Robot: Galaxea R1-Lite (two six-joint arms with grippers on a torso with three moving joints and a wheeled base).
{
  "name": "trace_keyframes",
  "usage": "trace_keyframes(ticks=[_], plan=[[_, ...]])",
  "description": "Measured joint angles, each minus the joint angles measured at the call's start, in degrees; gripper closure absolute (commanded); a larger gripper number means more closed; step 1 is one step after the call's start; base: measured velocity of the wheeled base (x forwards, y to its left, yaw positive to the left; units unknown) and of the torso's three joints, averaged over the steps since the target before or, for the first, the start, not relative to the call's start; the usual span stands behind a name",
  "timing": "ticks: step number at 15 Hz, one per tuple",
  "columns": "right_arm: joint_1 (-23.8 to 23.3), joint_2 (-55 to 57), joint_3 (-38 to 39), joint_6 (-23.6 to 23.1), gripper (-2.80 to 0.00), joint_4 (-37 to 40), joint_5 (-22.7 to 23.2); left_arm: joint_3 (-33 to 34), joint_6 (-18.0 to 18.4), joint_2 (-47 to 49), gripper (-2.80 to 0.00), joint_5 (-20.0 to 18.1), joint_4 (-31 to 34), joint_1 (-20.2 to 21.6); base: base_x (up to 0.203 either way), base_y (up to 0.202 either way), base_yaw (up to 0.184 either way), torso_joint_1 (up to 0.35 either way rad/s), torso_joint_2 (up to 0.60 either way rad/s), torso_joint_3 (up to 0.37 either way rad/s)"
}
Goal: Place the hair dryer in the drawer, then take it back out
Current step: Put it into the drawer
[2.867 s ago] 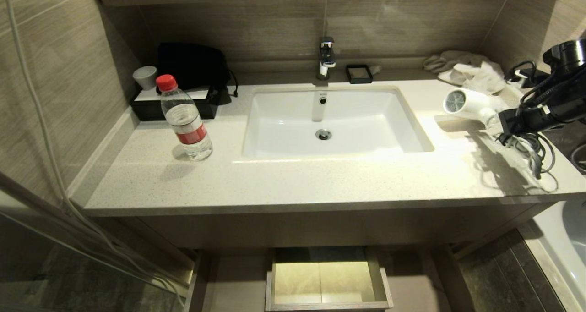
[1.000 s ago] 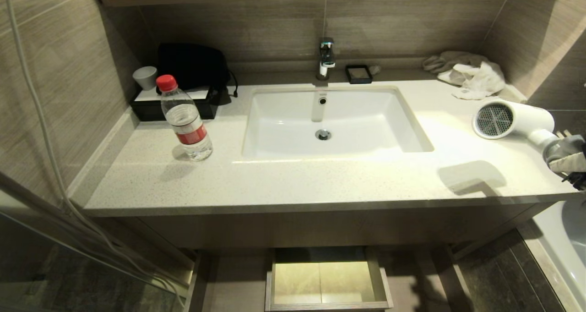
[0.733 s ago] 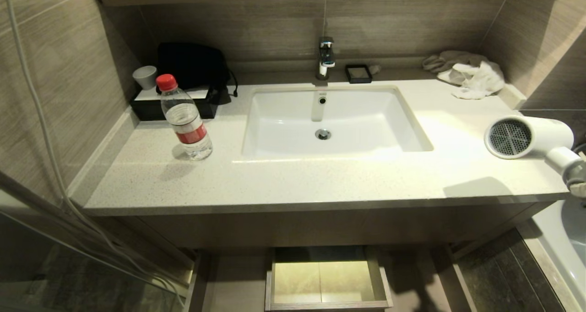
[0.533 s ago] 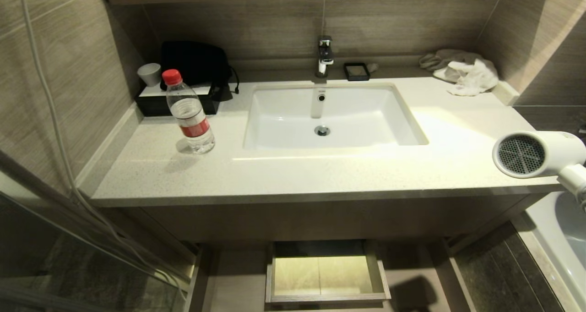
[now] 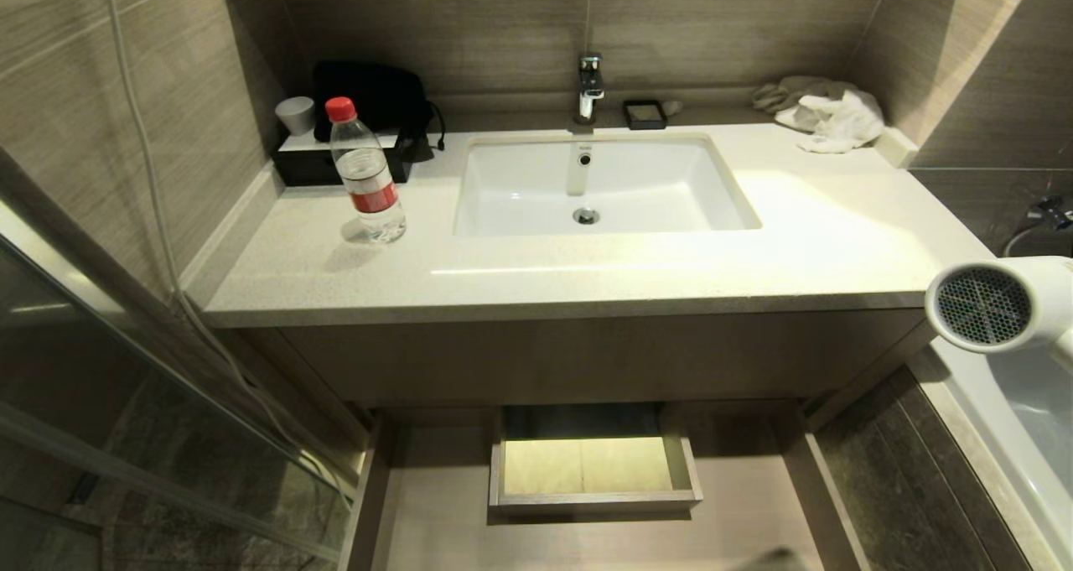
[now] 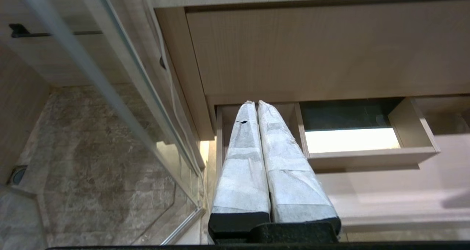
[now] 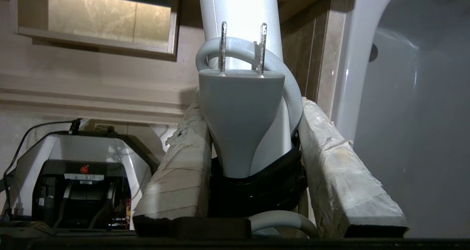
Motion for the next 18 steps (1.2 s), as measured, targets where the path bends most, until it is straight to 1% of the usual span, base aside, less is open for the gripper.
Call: trace_keyframes(ticks=[2, 4, 14, 17, 18], plan=[[0.00, -0.89, 0.82, 0.01, 0.00, 0.02, 0.01, 0.00, 0.02, 0.00, 0.00, 0.00, -0.02, 0.00, 0.000, 0.000, 0.000, -0.252, 0.11, -0.140], [0.00, -1.57, 1.37, -0.02, 0.00, -0.10, -0.01, 0.00, 0.03, 0.00, 0.00, 0.00, -0.05, 0.00, 0.000, 0.000, 0.000, -0.084, 0.04, -0.041], [0.00, -3.08, 2.91, 0.34, 0.00, 1.01, -0.17, 0.00, 0.03, 0.00, 0.00, -0.02, 0.00, 0.00, 0.000, 0.000, 0.000, 0.000, 0.00, 0.000], [0.00, -2.95, 2.99, 0.64, 0.00, 0.99, -3.58, 0.00, 0.01, 0.00, 0.00, 0.00, 0.00, 0.00, 0.000, 0.000, 0.000, 0.000, 0.00, 0.000], [0.00, -2.86, 2.88, 0.70, 0.00, 0.93, -3.97, 0.00, -0.02, 0.00, 0.00, 0.00, 0.00, 0.00, 0.000, 0.000, 0.000, 0.000, 0.00, 0.000]])
